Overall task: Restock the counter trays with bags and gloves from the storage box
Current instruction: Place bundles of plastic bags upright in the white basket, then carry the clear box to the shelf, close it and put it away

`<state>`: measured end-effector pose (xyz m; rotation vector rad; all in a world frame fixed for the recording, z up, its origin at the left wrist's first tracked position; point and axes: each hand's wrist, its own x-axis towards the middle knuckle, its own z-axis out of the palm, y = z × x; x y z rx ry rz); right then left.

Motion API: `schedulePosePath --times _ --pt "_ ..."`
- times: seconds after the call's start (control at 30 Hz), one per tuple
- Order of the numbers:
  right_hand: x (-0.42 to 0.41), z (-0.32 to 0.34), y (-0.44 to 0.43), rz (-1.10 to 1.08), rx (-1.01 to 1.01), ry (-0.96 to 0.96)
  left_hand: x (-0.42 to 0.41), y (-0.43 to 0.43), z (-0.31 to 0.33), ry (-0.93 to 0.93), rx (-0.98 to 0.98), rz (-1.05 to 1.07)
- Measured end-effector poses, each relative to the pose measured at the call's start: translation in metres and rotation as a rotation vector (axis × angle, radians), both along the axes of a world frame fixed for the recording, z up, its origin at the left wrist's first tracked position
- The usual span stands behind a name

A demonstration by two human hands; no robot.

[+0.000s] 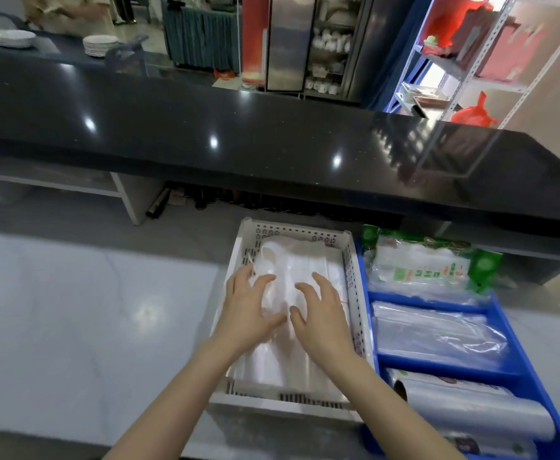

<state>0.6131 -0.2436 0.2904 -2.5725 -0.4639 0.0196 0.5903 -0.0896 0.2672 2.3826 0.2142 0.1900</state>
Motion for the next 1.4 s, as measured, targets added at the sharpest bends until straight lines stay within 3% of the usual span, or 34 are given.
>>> schedulePosePath --times 0.13,0.27,0.53,0.67,0.87,1.07,1.17,1.4 --pt "0.003 0.018 0.037 0.283 0.079 -0.014 -0.029 0.013 0.021 -0.124 -0.021 0.126" --pt "-0.012 0.028 0.072 0.543 0.103 -0.025 -0.087 0.032 0.035 -0.098 -0.033 0.363" --pt "-0.119 0.016 0.119 1.105 0.086 0.005 -0.299 0.004 -0.008 0.007 -0.155 1.142" --pt "-0.181 -0.006 0.140 1.284 0.010 0.026 -0.397 -0.031 -0.044 0.097 -0.309 1.457" --pt "-0.229 -0.062 0.178 1.331 -0.226 0.110 -0.495 -0.047 -0.096 0.216 -0.423 1.786" --pt "-0.243 -0.146 0.229 1.182 -0.557 0.239 -0.565 -0.034 -0.150 0.478 -0.533 1.892" --pt "-0.246 -0.178 0.247 1.092 -0.605 0.302 -0.593 -0.022 -0.174 0.554 -0.615 1.900" --pt "-0.250 -0.228 0.273 0.930 -0.567 0.396 -0.626 0.005 -0.214 0.526 -0.759 1.860"
